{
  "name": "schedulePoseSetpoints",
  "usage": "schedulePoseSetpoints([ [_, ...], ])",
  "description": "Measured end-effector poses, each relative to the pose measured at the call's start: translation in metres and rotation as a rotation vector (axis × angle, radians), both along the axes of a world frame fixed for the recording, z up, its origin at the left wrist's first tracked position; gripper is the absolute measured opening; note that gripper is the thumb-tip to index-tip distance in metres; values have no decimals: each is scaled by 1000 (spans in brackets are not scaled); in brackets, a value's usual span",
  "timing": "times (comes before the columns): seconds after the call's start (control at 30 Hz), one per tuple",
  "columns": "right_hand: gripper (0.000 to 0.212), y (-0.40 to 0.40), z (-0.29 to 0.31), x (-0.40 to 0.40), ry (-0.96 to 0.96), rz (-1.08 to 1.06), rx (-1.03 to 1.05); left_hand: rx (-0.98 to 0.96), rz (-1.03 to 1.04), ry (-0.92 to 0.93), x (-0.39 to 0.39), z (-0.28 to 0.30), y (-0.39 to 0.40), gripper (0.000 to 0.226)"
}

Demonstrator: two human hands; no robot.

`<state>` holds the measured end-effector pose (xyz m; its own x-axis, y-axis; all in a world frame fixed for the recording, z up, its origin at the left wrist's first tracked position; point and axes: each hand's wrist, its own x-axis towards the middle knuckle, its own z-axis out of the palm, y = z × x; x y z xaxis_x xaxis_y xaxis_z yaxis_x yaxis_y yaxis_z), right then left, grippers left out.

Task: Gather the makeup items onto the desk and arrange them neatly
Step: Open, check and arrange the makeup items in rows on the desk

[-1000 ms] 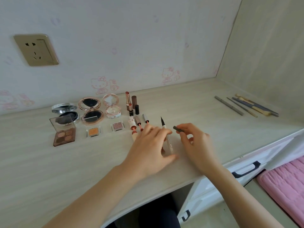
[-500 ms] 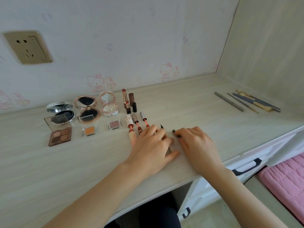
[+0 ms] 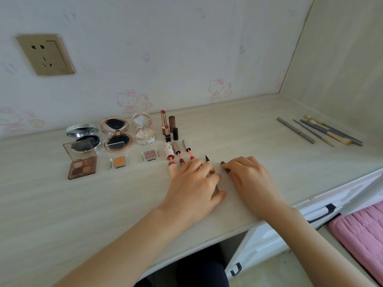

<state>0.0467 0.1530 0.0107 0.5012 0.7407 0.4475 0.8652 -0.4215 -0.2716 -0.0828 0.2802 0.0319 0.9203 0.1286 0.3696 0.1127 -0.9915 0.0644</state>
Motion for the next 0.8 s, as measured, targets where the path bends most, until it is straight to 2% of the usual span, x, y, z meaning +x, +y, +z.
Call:
schedulePoseSetpoints([
  [0.37,25,48,8,33,128,76,-28,-1,175,63,30,12,11,23],
  [0.8,19,62,6,32,199,168,49,-32,228,82,30,14,22,31],
])
